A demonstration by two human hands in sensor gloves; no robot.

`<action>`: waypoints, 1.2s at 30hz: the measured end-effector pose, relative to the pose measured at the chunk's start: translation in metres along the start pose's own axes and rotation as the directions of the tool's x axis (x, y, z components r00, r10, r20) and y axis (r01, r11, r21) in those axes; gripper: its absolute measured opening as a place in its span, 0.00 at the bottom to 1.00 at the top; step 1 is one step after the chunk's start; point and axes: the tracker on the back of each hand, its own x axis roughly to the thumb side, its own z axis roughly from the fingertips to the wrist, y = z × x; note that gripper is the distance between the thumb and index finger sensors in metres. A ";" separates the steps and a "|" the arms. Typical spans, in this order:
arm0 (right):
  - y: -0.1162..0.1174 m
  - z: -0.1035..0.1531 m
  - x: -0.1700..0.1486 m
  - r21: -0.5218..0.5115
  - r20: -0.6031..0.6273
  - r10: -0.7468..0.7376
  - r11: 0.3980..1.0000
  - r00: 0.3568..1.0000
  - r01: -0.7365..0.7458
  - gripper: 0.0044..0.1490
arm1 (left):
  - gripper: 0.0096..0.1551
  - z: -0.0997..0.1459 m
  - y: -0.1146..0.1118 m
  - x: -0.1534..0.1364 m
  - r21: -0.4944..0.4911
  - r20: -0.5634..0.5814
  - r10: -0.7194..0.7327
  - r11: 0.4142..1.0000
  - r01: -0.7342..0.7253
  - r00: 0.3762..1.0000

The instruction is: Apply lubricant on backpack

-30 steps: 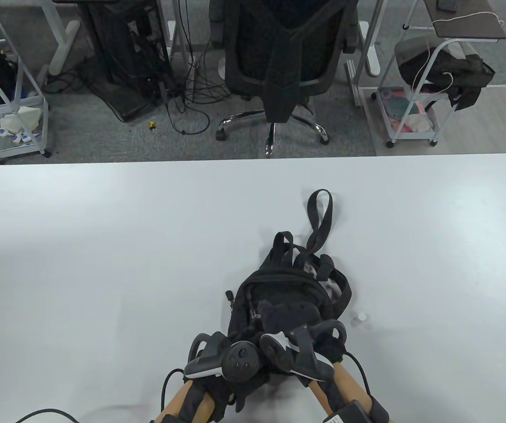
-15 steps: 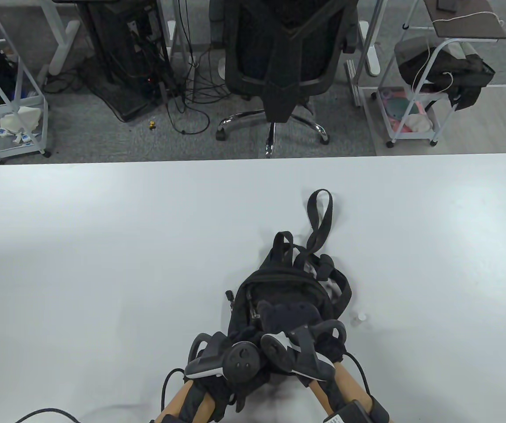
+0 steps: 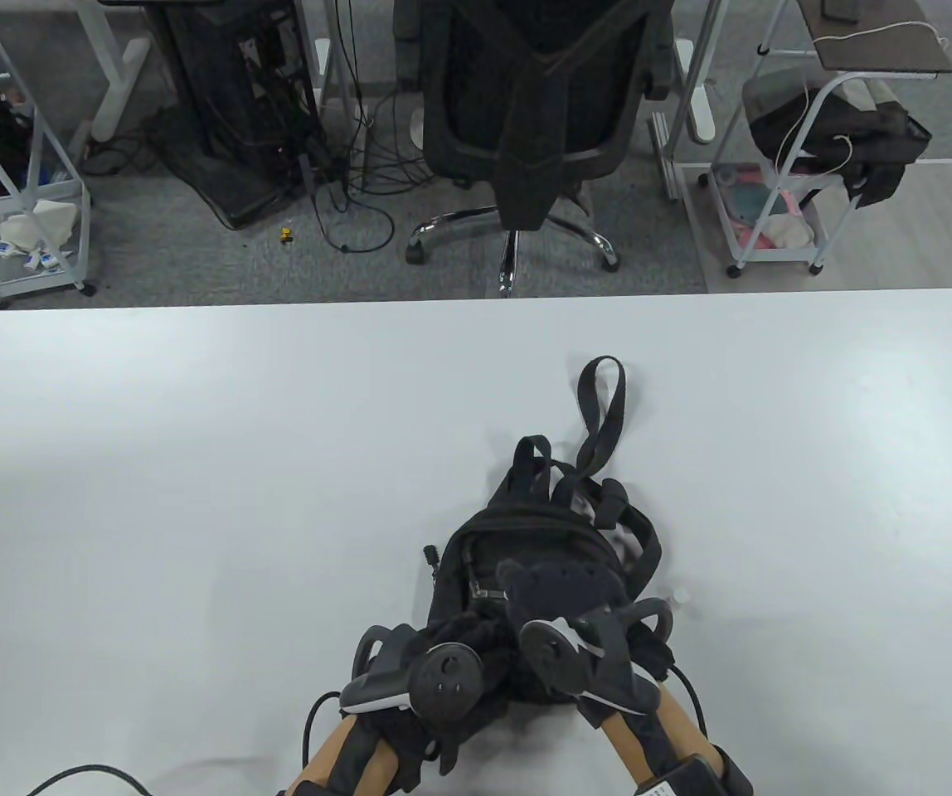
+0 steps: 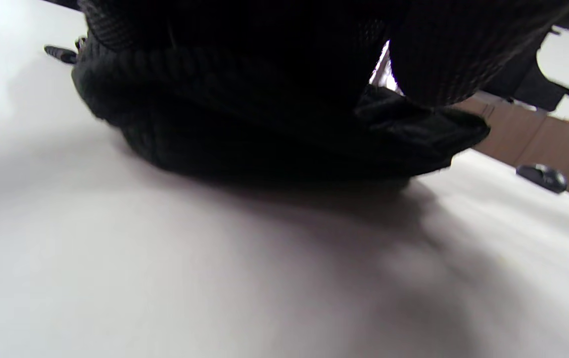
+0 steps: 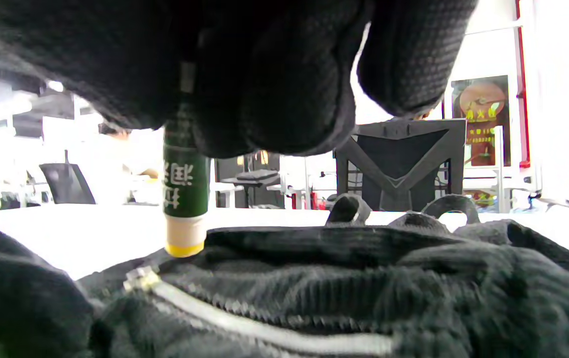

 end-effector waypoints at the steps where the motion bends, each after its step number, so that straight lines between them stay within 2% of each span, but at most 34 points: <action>1: -0.003 0.001 -0.003 -0.009 -0.002 -0.019 1.000 1.000 0.019 0.27 | 0.36 0.002 0.003 0.000 0.024 -0.006 -0.001 1.000 0.001 1.000; 7: -0.017 0.008 -0.018 -0.051 -0.017 -0.168 0.985 0.986 0.166 0.27 | 0.37 0.018 0.025 -0.009 0.205 -0.088 0.004 0.979 0.014 0.996; 10: -0.019 0.011 -0.022 -0.051 -0.003 -0.291 0.955 0.957 0.291 0.27 | 0.39 0.026 0.034 -0.016 0.300 -0.117 0.049 0.954 -0.012 0.992; 13: -0.017 0.014 -0.025 -0.053 0.013 -0.465 0.884 0.885 0.465 0.27 | 0.44 0.033 0.041 -0.020 0.411 -0.111 0.096 0.911 -0.042 0.989; 16: -0.016 0.015 -0.026 -0.056 0.023 -0.585 0.809 0.811 0.586 0.29 | 0.49 0.039 0.046 -0.021 0.488 -0.028 0.168 0.862 -0.133 0.985; 18: -0.014 0.016 -0.026 -0.022 0.025 -0.653 0.756 0.757 0.654 0.30 | 0.51 0.043 0.048 -0.020 0.529 0.059 0.224 0.820 -0.221 0.973; 20: -0.011 0.017 -0.024 0.015 0.031 -0.702 0.712 0.712 0.702 0.32 | 0.50 0.046 0.050 -0.017 0.568 0.097 0.226 0.787 -0.241 0.969; 23: -0.009 0.018 -0.019 0.050 0.047 -0.729 0.684 0.683 0.728 0.32 | 0.43 0.049 0.052 -0.012 0.590 0.151 0.200 0.768 -0.251 0.968; 27: -0.010 0.017 -0.016 0.061 0.055 -0.741 0.672 0.670 0.738 0.33 | 0.32 0.051 0.055 -0.007 0.630 0.169 0.156 0.743 -0.228 0.973; 30: -0.009 0.017 -0.020 0.073 0.055 -0.746 0.666 0.664 0.742 0.36 | 0.32 0.052 0.057 -0.007 0.651 0.165 0.145 0.727 -0.218 0.976; 34: -0.002 0.015 -0.030 0.067 -0.014 -0.798 0.600 0.602 0.797 0.38 | 0.32 0.053 0.057 -0.008 0.654 0.159 0.140 0.726 -0.211 0.977; 36: 0.000 0.014 -0.031 0.056 -0.042 -0.781 0.620 0.623 0.782 0.36 | 0.32 0.053 0.058 -0.007 0.655 0.156 0.135 0.727 -0.205 0.979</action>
